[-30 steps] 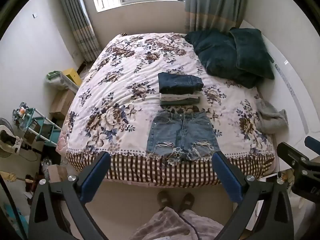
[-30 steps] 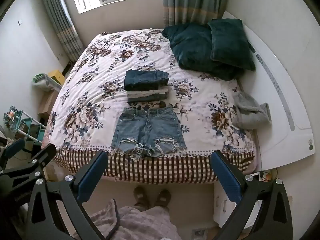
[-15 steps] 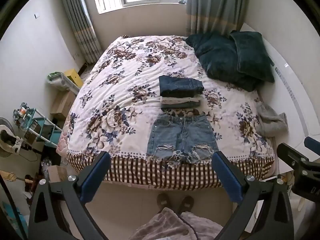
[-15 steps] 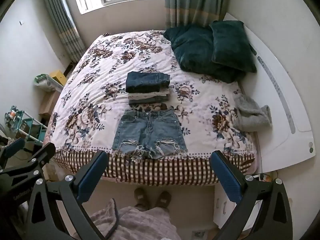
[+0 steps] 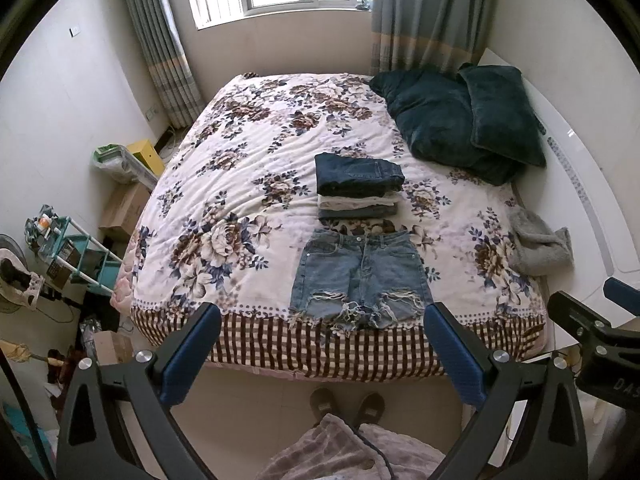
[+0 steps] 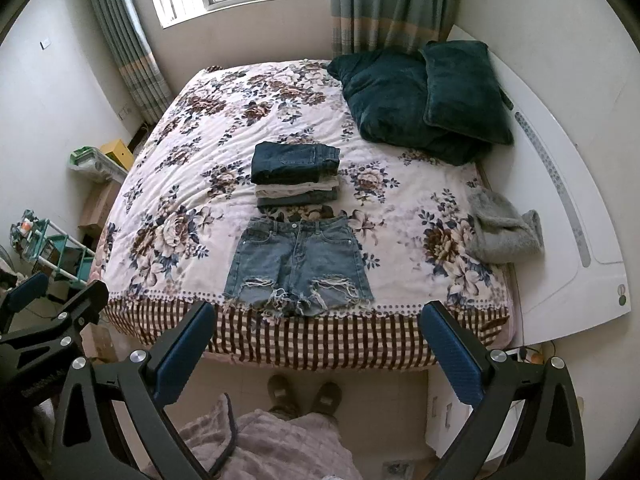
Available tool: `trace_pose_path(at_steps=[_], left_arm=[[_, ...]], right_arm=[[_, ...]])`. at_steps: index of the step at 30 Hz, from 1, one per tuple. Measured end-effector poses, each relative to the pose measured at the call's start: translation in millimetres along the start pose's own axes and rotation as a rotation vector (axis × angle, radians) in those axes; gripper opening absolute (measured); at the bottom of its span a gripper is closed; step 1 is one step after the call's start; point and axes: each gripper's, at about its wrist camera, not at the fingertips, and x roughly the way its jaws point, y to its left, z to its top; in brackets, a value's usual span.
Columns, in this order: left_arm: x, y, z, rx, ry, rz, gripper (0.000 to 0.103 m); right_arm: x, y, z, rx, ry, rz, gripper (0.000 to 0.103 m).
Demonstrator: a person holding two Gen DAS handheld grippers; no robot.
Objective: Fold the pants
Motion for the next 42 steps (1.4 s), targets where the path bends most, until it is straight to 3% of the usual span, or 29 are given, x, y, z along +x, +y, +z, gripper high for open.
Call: trace_pose_path(at_steps=[14, 18, 27, 29, 42], left_arm=[[-7, -8, 17, 0.002, -0.022, 0.013, 0.103], [-10, -4, 7, 0.005, -0.029, 0.010, 0.103], [-9, -10, 29, 0.006, -0.030, 0.007, 0.103], [-12, -4, 6, 0.005, -0.031, 0.007, 0.103], [-15, -7, 6, 0.005, -0.031, 0.008, 0.103]], right_arm=[[-6, 0, 3, -0.001, -0.005, -0.002, 0.103], [-8, 0, 3, 0.000, -0.005, -0.002, 0.103], [-13, -13, -1, -0.001, -0.009, -0.003, 0.103], [-13, -13, -1, -0.002, -0.009, -0.002, 0.103], [-14, -14, -1, -0.003, -0.009, -0.001, 0.103]])
